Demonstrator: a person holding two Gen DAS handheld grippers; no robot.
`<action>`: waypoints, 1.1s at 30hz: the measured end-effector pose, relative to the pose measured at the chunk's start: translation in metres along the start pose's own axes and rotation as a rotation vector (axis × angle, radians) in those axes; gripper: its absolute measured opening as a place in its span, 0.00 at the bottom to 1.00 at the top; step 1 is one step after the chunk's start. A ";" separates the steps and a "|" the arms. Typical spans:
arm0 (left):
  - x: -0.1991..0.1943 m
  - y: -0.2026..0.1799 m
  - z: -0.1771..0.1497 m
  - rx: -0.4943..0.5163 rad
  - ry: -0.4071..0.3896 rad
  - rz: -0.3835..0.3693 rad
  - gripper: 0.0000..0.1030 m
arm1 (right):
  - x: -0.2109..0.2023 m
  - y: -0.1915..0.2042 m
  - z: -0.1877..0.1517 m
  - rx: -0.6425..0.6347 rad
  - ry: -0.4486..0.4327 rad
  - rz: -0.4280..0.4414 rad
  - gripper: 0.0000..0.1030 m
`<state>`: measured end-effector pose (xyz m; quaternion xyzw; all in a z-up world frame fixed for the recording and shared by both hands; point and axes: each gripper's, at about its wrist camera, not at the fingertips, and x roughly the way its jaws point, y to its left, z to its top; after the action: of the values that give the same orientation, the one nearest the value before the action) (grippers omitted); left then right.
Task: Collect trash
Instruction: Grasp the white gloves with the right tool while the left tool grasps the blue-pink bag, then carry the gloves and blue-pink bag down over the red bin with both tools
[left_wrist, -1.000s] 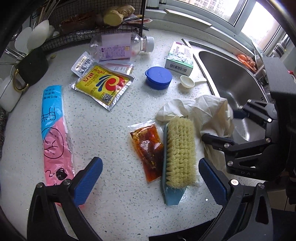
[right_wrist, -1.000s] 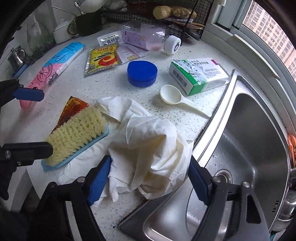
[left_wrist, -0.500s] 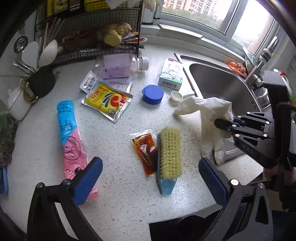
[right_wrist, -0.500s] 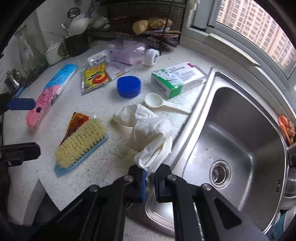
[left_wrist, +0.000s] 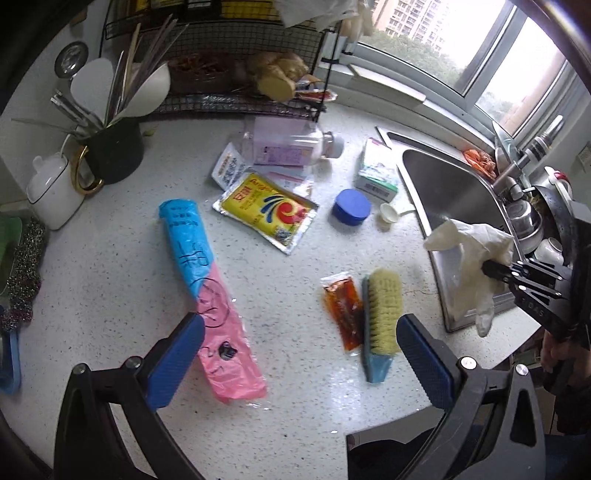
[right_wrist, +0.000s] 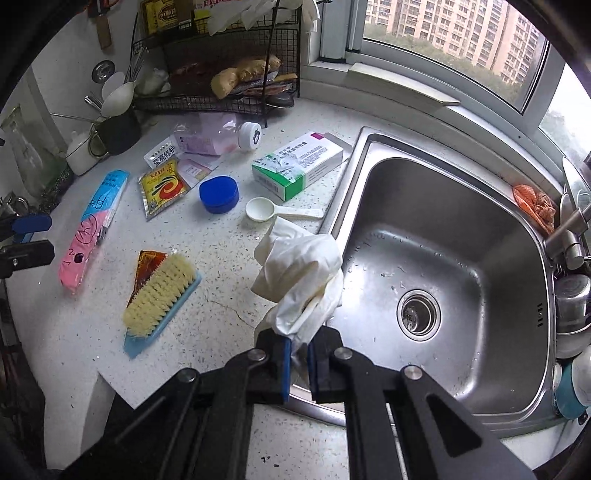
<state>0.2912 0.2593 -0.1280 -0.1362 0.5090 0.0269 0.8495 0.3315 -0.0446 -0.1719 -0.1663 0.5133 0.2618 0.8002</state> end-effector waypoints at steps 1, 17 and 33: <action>0.004 0.004 0.001 -0.004 0.007 0.004 1.00 | 0.000 -0.001 0.000 0.010 0.000 0.000 0.06; 0.059 0.054 0.016 -0.084 0.067 0.063 0.88 | 0.014 -0.002 0.001 0.029 0.041 -0.002 0.06; 0.054 0.002 -0.008 0.006 0.079 0.057 0.08 | -0.002 -0.017 -0.005 0.015 -0.031 0.051 0.06</action>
<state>0.3100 0.2541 -0.1785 -0.1199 0.5458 0.0442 0.8281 0.3368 -0.0612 -0.1718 -0.1430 0.5070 0.2808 0.8023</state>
